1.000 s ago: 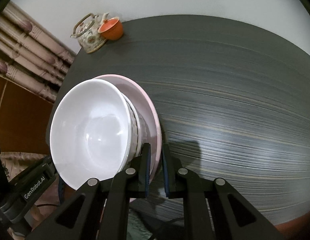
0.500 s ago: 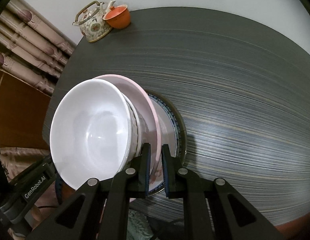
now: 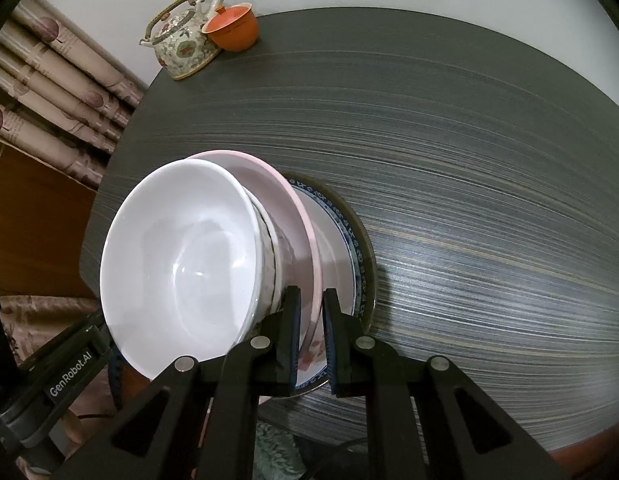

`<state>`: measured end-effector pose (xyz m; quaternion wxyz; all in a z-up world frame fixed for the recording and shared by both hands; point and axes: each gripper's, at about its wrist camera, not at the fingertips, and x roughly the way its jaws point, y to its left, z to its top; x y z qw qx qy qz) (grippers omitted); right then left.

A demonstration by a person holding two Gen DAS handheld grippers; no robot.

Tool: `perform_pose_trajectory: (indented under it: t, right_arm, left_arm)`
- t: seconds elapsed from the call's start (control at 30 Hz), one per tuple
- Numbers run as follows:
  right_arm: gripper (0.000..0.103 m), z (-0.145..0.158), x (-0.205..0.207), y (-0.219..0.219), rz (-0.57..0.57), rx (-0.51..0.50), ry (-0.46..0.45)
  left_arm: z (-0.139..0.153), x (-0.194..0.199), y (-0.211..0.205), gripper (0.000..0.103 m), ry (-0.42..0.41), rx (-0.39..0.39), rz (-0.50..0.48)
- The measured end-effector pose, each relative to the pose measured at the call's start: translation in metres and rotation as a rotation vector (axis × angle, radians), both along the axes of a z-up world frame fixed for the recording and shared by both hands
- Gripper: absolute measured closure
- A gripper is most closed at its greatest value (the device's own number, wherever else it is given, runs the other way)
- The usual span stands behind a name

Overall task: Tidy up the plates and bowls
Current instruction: 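Lift the nested bowl stack and carry it over the plate stack, then lower the bowl stack onto the pink-flower plate and open both grippers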

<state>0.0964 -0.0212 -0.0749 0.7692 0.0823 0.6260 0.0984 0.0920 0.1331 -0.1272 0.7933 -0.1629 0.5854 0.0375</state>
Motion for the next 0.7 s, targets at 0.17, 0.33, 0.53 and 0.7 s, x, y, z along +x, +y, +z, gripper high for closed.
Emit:
perform_pose_trajectory:
  t: [0.17,0.33,0.53,0.7]
  right_arm:
    - [0.091,-0.002,0.001,0.001,0.001,0.000,-0.001]
    - [0.091,-0.003,0.001,0.000,0.001,0.003,-0.004]
    - [0.090,-0.004,-0.001,-0.002,-0.016,0.018,0.000]
    - [0.087,-0.003,-0.003,-0.001,-0.015,0.013,-0.001]
  left_arm:
    - [0.004,0.004,0.000,0.096,-0.010,0.011,-0.004]
    - [0.006,0.003,-0.004,0.096,-0.017,0.017,-0.008]
    - [0.005,0.000,-0.010,0.096,-0.019,0.037,-0.015]
    - [0.006,-0.002,-0.010,0.091,-0.012,0.037,-0.006]
